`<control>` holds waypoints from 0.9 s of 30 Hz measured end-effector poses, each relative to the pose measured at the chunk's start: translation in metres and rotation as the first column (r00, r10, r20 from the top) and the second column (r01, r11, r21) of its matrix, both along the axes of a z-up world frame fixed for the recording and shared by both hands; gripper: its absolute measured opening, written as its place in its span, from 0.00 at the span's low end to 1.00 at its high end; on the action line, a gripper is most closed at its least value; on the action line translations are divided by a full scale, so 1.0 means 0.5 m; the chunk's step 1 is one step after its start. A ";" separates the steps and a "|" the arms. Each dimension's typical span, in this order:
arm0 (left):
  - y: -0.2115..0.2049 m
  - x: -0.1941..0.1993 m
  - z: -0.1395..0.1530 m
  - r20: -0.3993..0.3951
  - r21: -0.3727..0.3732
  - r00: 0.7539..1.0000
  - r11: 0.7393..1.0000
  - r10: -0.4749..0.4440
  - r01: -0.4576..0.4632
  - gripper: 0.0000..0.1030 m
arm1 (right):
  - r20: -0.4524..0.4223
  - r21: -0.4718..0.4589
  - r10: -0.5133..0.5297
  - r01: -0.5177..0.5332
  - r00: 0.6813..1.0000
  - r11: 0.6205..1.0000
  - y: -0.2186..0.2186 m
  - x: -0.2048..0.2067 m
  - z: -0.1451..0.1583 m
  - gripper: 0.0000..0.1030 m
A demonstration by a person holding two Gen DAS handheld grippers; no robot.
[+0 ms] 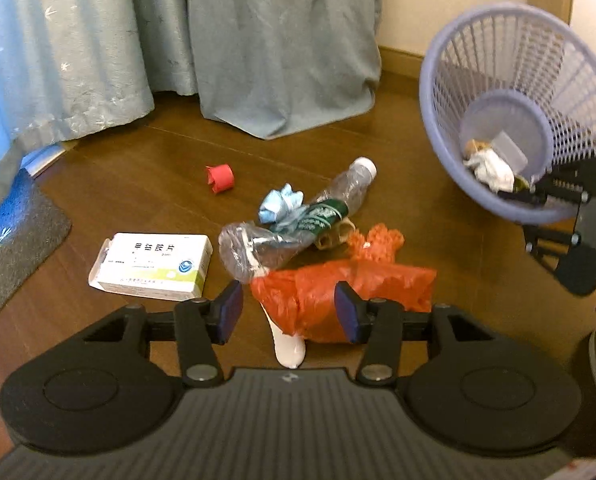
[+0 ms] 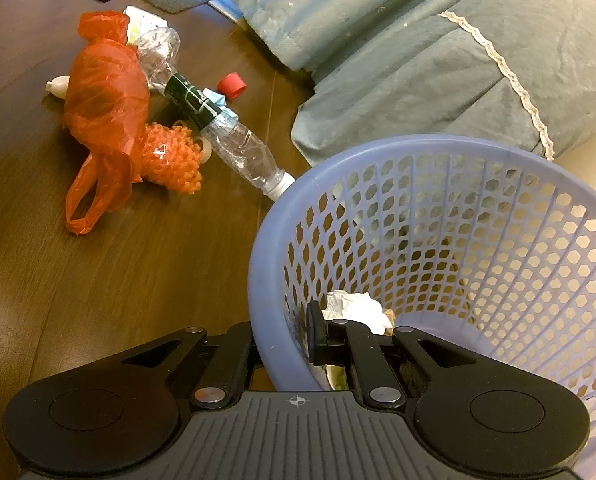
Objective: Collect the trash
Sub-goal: 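Grasp the orange plastic bag with the left gripper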
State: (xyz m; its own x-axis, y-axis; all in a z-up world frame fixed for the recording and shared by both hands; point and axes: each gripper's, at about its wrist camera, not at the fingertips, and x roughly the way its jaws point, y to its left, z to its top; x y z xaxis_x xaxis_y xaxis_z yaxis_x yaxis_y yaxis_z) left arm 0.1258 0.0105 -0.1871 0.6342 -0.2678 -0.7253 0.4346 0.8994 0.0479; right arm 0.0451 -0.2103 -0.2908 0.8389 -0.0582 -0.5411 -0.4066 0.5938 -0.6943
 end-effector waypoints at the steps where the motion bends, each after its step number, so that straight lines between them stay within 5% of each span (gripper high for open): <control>1: -0.002 0.002 -0.006 -0.004 0.001 1.000 1.000 -0.002 0.002 0.45 | -0.001 -0.002 0.000 0.000 1.000 1.000 0.001 0.000 -0.001 0.04; 27: 0.036 0.071 -0.063 -0.213 -0.177 0.974 0.977 0.082 -0.121 0.38 | -0.004 -0.012 0.007 -0.007 1.000 1.000 0.005 -0.004 -0.007 0.05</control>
